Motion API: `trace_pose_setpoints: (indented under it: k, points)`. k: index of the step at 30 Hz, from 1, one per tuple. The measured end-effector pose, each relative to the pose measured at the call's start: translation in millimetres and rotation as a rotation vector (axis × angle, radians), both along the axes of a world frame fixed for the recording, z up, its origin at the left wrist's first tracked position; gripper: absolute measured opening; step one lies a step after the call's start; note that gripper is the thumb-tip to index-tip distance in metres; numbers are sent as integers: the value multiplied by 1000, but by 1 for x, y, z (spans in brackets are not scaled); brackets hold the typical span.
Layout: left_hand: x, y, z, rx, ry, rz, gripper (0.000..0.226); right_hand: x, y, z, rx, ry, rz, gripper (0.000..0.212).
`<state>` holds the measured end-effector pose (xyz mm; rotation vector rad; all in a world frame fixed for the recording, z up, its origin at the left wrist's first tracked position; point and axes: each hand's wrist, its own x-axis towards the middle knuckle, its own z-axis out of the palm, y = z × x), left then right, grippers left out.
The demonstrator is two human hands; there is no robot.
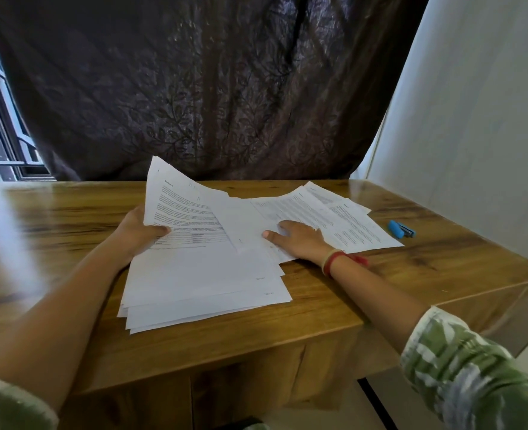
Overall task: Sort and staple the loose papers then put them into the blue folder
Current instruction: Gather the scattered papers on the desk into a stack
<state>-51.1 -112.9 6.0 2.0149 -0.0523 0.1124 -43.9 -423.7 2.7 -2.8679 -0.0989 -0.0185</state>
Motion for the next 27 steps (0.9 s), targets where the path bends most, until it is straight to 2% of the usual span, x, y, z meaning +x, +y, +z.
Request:
trace_pose_setpoints:
  k: [4, 8, 10, 12, 14, 17, 20, 22, 24, 27]
  points:
    - [0, 4, 1, -42, 17, 16, 34, -12, 25, -1, 113, 44, 184, 69]
    - [-1, 0, 8, -28, 29, 25, 18, -15, 44, 7, 457, 100, 297, 61]
    - [1, 1, 9, -103, 73, 99, 22, -11, 49, 12, 544, 124, 284, 62]
    - [1, 7, 9, -301, 136, 108, 40, -3, 51, 14, 547, 85, 282, 66]
    - [5, 16, 5, -370, 175, -16, 58, 3, 52, 13, 508, 39, 304, 62]
    - [6, 18, 4, -317, 206, -114, 65, 12, 56, 7, 435, 25, 379, 44]
    - [18, 21, -5, -103, 91, -224, 74, 20, 69, 1, 334, 13, 447, 30]
    - [25, 23, -12, 9, 8, -213, 70, 23, 77, -3, 322, -58, 437, 30]
    - [21, 19, -9, -1, -24, -203, 60, 23, 83, -7, 341, -112, 381, 33]
    - [17, 13, -7, -14, -16, -138, 43, 17, 96, -11, 362, -93, 253, 35]
